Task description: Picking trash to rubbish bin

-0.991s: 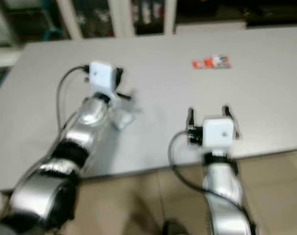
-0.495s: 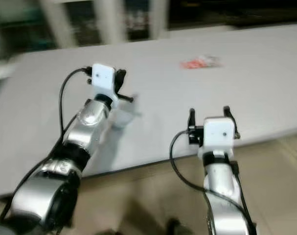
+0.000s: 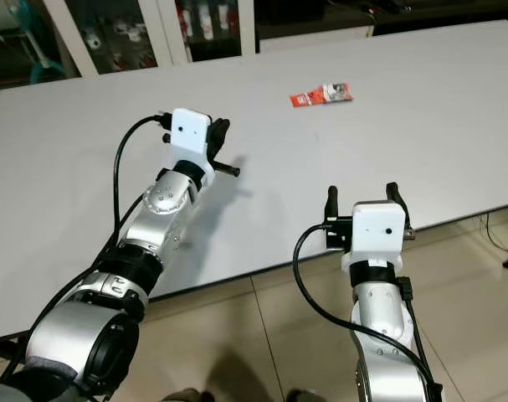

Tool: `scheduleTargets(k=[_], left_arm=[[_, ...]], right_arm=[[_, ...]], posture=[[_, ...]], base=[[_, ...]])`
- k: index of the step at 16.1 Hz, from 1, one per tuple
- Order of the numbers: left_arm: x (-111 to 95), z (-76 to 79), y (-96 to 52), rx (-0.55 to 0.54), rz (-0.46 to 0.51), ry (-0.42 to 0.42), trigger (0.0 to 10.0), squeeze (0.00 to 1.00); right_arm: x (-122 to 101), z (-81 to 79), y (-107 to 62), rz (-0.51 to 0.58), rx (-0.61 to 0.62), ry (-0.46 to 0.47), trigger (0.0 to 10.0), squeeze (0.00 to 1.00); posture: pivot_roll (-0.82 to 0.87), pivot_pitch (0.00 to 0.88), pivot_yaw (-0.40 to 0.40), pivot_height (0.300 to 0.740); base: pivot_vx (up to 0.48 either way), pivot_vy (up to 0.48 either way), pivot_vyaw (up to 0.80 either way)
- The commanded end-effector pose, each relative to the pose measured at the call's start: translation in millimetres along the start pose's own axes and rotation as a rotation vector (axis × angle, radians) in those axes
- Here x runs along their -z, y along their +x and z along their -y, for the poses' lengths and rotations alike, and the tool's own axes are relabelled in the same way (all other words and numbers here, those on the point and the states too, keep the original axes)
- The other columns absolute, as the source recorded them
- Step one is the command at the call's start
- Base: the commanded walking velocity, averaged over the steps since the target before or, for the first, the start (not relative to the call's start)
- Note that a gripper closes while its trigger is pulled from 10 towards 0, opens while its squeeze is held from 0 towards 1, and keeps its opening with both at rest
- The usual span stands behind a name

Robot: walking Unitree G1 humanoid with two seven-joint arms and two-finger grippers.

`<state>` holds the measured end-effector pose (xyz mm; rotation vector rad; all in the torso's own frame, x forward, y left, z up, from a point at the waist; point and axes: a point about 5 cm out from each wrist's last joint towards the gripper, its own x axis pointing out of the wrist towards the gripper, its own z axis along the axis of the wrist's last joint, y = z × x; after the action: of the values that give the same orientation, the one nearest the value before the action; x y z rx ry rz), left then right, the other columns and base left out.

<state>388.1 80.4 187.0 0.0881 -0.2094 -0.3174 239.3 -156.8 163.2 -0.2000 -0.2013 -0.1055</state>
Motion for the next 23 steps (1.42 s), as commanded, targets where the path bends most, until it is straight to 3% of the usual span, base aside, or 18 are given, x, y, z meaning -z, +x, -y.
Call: scheduleTargets(k=[1, 23], left_arm=[[-1.7, -1.1, 1.2, 0.003, 0.001, -0.002, 10.0, 0.00], [3.1, -4.6, 0.1, -0.013, -0.032, 0.020, 10.0, 0.00]], right_arm=[[-2.9, -1.4, -0.7, 0.014, -0.007, -0.001, 10.0, 0.00], [-6.3, -3.5, 5.7, 0.027, 0.001, -0.002, 10.0, 0.00]], posture=[[0.04, 0.094, 0.038, 0.740], [0.05, 0.110, 0.032, 0.740]], base=[[0.472, 0.000, 0.00], [0.451, 0.000, 0.00]])
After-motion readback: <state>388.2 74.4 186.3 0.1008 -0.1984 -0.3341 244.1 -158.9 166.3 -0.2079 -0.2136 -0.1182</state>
